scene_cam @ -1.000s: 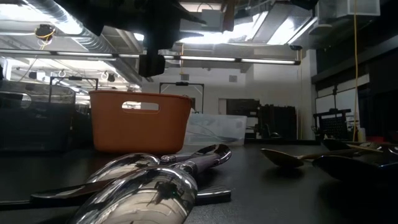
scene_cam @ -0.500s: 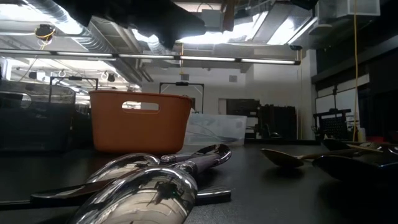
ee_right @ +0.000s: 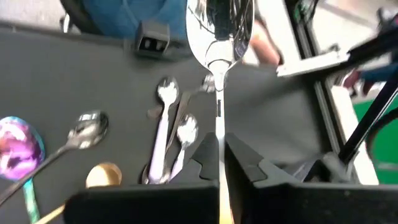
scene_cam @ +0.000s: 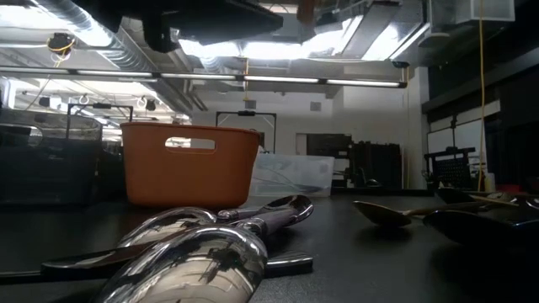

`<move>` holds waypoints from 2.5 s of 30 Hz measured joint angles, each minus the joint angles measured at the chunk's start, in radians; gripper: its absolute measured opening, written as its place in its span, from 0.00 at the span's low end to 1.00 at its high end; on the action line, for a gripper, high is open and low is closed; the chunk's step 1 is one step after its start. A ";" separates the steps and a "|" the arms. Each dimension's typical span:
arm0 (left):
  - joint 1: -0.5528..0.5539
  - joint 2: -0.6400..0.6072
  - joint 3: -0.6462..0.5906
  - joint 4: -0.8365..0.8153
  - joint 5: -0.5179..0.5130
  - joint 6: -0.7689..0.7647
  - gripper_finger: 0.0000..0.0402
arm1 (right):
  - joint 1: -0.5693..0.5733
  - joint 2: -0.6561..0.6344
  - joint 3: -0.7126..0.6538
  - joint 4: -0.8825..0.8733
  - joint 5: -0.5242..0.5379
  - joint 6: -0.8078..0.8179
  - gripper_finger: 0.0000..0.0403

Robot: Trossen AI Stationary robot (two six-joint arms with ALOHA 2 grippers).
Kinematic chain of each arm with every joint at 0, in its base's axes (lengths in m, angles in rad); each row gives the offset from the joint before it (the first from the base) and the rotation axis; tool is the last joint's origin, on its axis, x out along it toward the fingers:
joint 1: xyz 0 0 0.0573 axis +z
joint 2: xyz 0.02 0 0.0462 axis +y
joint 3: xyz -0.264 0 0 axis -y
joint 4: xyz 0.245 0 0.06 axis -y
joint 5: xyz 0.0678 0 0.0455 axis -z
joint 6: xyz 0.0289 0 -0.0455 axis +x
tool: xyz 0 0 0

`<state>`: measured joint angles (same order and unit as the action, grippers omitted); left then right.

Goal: Sort silverware by color (type)
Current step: Put the orange spoon into the blue bin

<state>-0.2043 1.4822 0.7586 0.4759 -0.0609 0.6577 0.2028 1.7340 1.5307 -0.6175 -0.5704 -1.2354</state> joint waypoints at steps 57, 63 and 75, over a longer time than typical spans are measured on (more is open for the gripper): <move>-0.047 0.000 0.000 0.029 0.059 0.149 0.01 | -0.026 0.018 0.001 0.225 0.030 0.168 0.00; -0.047 0.000 0.000 0.029 0.056 0.149 0.01 | -0.026 0.018 0.001 0.231 0.030 0.169 0.00; -0.043 0.000 0.001 0.045 0.016 0.138 0.01 | -0.027 0.023 -0.002 0.268 0.069 0.164 0.21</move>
<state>-0.2470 1.4818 0.7598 0.5210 -0.0454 0.7956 0.1761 1.7573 1.5291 -0.3497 -0.5015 -1.0716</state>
